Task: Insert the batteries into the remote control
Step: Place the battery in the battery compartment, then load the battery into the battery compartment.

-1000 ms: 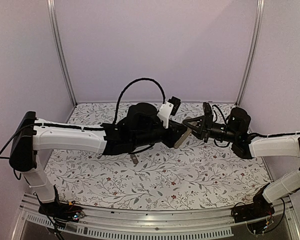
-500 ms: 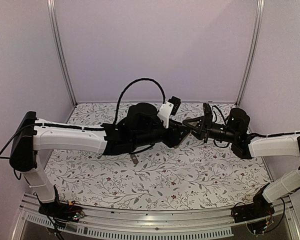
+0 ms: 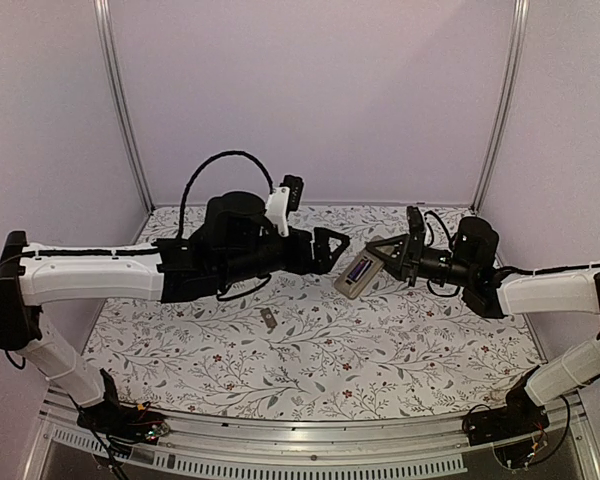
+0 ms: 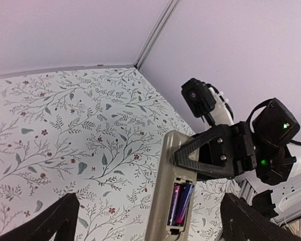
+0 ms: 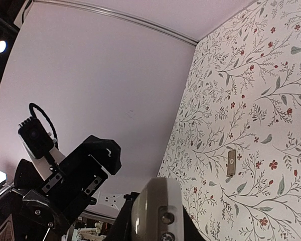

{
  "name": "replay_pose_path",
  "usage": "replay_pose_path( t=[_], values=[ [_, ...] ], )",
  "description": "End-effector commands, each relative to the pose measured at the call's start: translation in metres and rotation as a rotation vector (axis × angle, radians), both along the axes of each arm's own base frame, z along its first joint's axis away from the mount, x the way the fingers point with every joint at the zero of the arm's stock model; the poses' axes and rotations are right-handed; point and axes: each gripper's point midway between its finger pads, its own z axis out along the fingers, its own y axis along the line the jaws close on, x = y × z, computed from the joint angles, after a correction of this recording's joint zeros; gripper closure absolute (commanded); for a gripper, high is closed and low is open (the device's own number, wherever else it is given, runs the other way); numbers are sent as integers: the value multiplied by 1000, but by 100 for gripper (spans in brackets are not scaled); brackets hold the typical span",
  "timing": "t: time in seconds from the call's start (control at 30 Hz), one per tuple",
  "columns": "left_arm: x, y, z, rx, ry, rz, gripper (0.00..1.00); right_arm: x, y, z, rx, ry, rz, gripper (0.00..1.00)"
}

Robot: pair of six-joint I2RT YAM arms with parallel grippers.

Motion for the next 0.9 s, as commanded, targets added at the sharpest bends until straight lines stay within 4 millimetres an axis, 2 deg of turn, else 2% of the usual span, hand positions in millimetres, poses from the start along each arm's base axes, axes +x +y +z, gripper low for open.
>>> replay_pose_path(
  t=[0.0, 0.27, 0.47, 0.87],
  values=[
    [3, 15, -30, -136, 234, 61, 0, 15, -5, 27, 16, -94, -73, 100],
    [-7, 0, -33, -340, 377, 24, 0, 23, -5, 37, 21, -130, -123, 100],
    [-11, -23, -32, -356, 402, -16, 1, 22, -1, 39, 25, -138, -119, 100],
    [-6, -45, -36, -409, 463, -35, 1, 19, 7, 41, 38, -151, -109, 100]
  ],
)
